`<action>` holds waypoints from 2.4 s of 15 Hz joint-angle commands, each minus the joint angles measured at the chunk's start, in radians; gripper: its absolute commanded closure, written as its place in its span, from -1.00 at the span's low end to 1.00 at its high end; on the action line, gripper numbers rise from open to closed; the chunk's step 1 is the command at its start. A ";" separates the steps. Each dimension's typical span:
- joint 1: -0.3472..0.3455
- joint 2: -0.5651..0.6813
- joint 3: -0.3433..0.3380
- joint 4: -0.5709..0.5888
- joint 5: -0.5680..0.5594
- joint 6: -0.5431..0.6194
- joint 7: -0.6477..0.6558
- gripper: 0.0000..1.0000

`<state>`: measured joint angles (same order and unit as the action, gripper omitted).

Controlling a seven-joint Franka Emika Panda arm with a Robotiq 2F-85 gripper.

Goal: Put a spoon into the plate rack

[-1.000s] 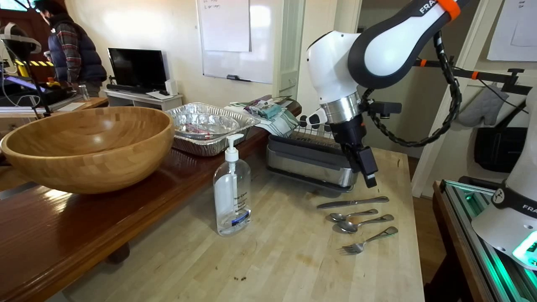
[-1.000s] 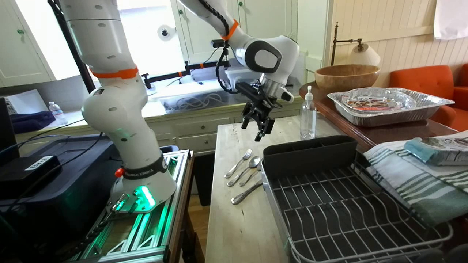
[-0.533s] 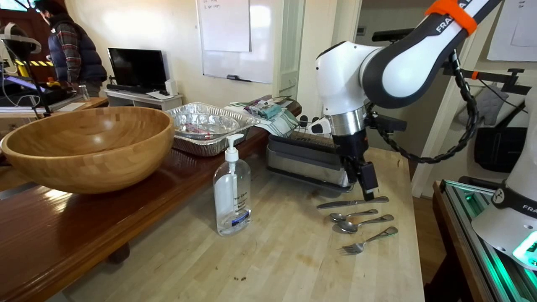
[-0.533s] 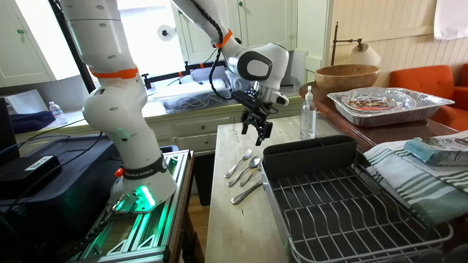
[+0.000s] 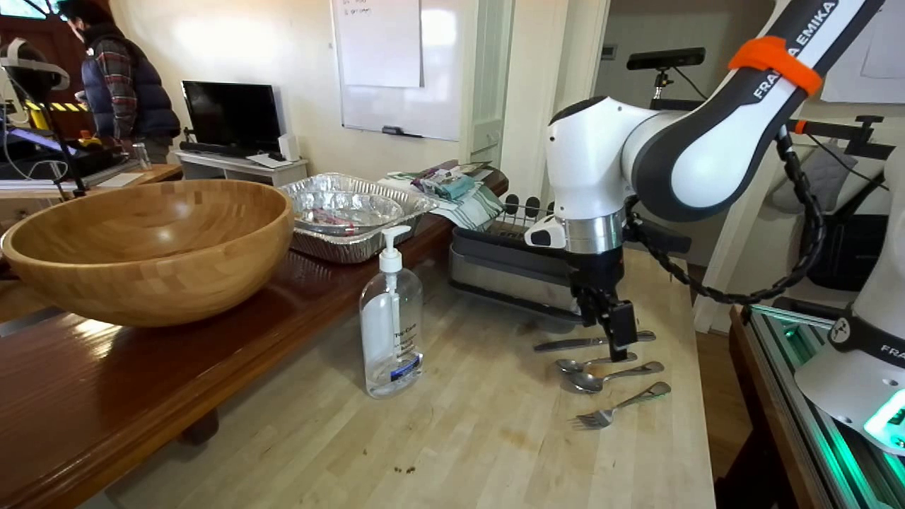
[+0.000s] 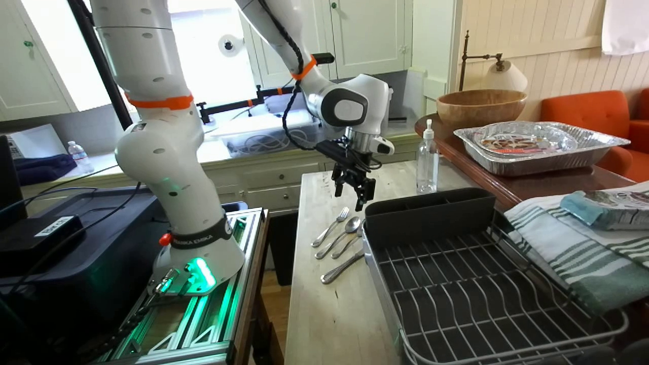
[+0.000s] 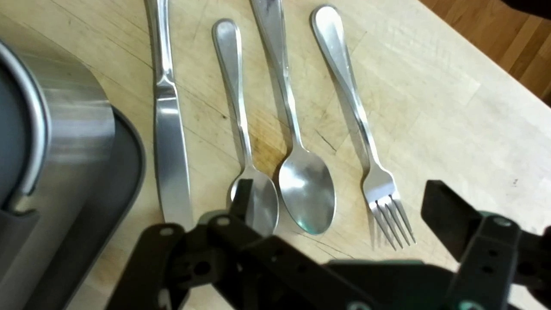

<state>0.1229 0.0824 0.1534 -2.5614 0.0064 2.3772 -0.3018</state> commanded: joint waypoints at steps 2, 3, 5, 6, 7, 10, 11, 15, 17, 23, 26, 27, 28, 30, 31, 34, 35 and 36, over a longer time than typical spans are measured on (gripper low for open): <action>0.010 0.060 0.010 -0.022 -0.016 0.105 0.017 -1.00; 0.010 0.073 0.013 -0.022 -0.010 0.117 0.014 -1.00; 0.010 0.090 0.017 -0.027 -0.010 0.135 0.014 -1.00; 0.010 0.097 0.019 -0.031 -0.013 0.142 0.013 -1.00; 0.009 0.104 0.022 -0.034 -0.011 0.146 0.011 -1.00; 0.008 0.130 0.026 -0.032 -0.021 0.154 0.008 -1.00; 0.010 0.139 0.021 -0.032 -0.031 0.162 0.026 -1.00; 0.010 0.150 0.009 -0.039 -0.050 0.217 0.077 -1.00; 0.010 0.153 0.004 -0.042 -0.049 0.240 0.113 -1.00; 0.008 0.161 -0.002 -0.046 -0.034 0.344 0.188 -1.00; 0.001 0.167 0.005 -0.042 -0.013 0.346 0.193 -1.00; -0.007 0.170 0.012 -0.044 0.001 0.349 0.178 -1.00; -0.006 0.175 0.015 -0.035 0.011 0.332 0.183 -1.00; -0.013 0.176 0.029 -0.029 0.058 0.316 0.188 -1.00; -0.016 0.174 0.036 -0.031 0.087 0.318 0.190 -1.00; -0.004 0.163 0.036 -0.032 0.134 0.305 0.257 -1.00; 0.003 0.162 0.030 -0.030 0.133 0.296 0.289 -1.00; 0.007 0.163 0.026 -0.027 0.131 0.288 0.318 -1.00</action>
<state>0.1190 0.2452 0.1804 -2.5938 0.1129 2.6900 -0.0616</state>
